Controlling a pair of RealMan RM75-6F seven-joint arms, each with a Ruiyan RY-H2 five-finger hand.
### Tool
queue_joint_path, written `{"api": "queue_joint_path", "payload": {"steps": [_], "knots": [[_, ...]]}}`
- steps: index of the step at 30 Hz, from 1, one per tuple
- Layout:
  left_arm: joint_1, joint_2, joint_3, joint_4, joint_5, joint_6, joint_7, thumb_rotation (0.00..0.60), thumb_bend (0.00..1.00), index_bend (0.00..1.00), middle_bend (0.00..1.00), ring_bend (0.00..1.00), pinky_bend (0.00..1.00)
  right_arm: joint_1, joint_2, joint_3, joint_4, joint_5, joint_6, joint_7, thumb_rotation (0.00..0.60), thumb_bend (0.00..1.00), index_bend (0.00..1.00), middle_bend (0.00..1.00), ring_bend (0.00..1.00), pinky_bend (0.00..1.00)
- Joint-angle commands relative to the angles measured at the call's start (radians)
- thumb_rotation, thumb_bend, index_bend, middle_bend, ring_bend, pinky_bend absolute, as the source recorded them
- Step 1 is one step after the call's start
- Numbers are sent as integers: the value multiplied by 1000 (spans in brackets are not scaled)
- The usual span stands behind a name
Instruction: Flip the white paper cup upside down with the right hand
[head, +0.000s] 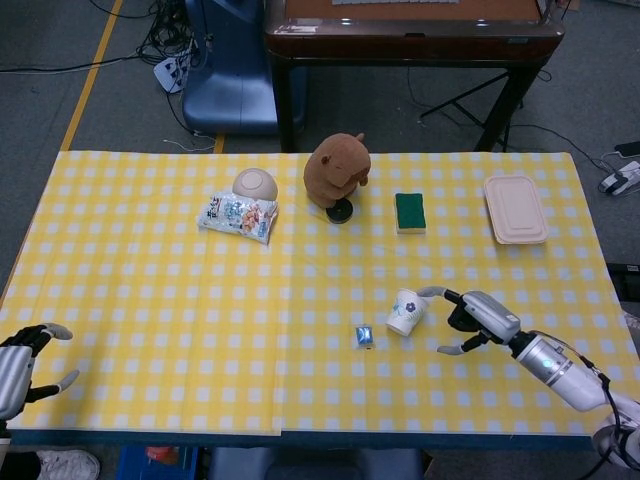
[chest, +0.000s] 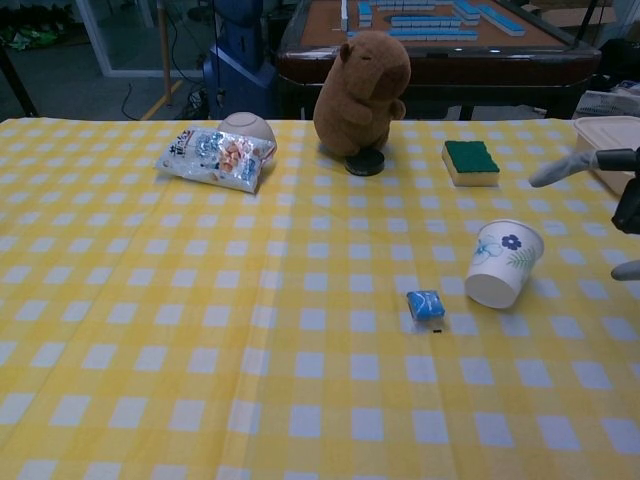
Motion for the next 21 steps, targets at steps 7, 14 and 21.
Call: {"api": "queue_joint_path", "payload": {"steps": [7,14,21], "knots": [[1,2,-1,-1,0,3,-4,600,171,467,361,317,438,6,241,163,-633,341,-193,-1317,600,0,164,1000,1000,1000],[2,4,-3,0,-4,3,-12,600,171,467,361,316,438,50,188,218,-719,510,-219,-1692,600,0,168,1000,1000,1000],[3,9,-7,1,-10,5,-24,600,171,467,361,316,438,90,133,229,-731,587,-254,-1816,600,0,176,1000,1000,1000]]}}
